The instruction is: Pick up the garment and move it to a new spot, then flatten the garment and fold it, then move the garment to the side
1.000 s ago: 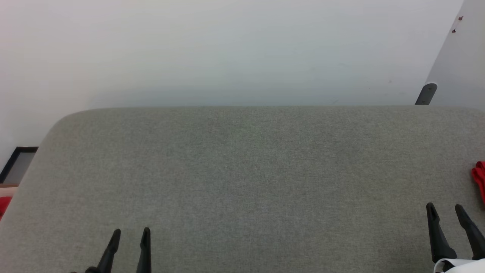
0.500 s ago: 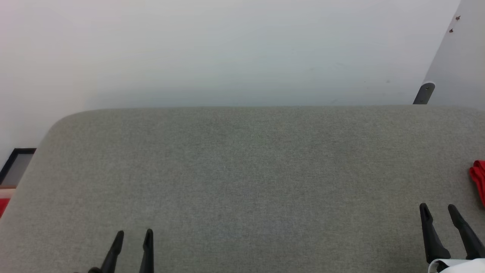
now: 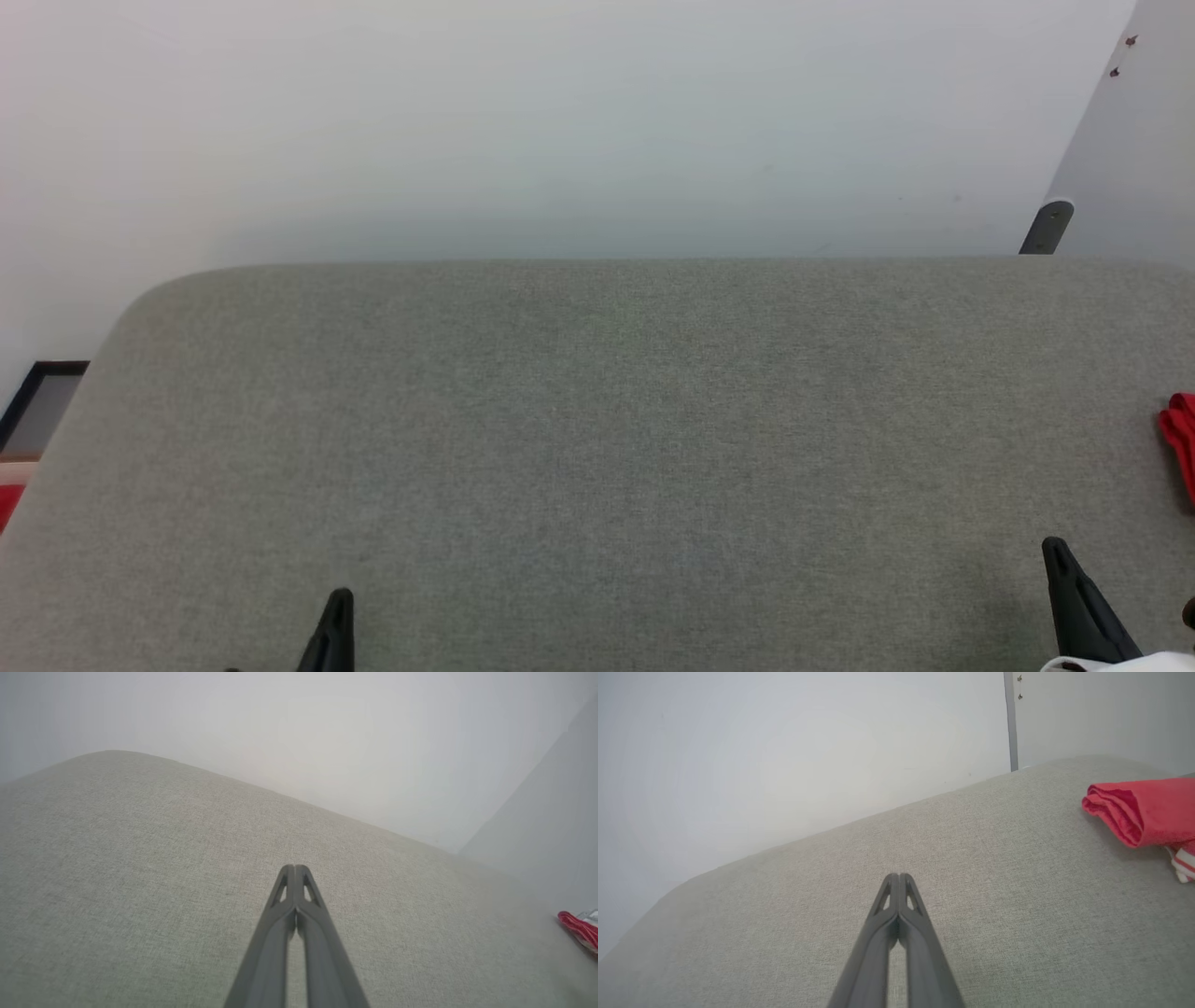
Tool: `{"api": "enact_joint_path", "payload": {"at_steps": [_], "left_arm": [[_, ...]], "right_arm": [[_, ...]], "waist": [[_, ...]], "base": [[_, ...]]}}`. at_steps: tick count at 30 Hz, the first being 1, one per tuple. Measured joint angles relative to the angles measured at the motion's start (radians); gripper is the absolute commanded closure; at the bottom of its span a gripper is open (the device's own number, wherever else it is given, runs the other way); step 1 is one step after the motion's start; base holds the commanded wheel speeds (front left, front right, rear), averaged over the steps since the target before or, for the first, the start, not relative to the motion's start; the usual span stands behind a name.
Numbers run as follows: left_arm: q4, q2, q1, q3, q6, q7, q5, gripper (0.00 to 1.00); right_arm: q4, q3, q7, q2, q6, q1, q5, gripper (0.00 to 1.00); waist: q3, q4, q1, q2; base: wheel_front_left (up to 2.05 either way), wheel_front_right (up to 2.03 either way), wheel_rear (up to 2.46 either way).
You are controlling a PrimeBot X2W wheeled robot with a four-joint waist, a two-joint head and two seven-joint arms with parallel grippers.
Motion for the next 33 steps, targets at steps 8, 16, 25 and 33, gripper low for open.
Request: {"api": "enact_joint_path", "payload": {"at_steps": [8, 16, 25, 33], "left_arm": [[0.016, -0.003, -0.033, 0.005, 0.0, 0.032, -0.133, 1.0], [0.033, -0.006, -0.064, 0.011, 0.0, 0.062, -0.253, 1.0], [0.046, -0.009, -0.091, 0.019, 0.0, 0.096, -0.376, 1.0], [0.059, -0.013, -0.12, 0.028, 0.0, 0.124, -0.488, 1.0]], "right_arm": [[0.016, -0.004, 0.019, 0.014, 0.0, -0.023, 0.12, 1.0], [0.032, -0.01, 0.038, 0.024, 0.0, -0.041, 0.231, 1.0], [0.047, -0.017, 0.057, 0.038, 0.0, -0.062, 0.345, 1.0], [0.06, -0.022, 0.072, 0.047, 0.0, -0.083, 0.447, 1.0]], "waist": [[0.003, 0.002, 0.0, 0.0], [0.006, 0.004, 0.0001, 0.0], [0.009, 0.006, 0.0, 0.0], [0.013, 0.009, 0.0, 0.0]], "base": [[0.0, 0.0, 0.0], [0.0, 0.0, 0.0], [0.0, 0.0, 0.0], [0.0, 0.0, 0.0]]}}
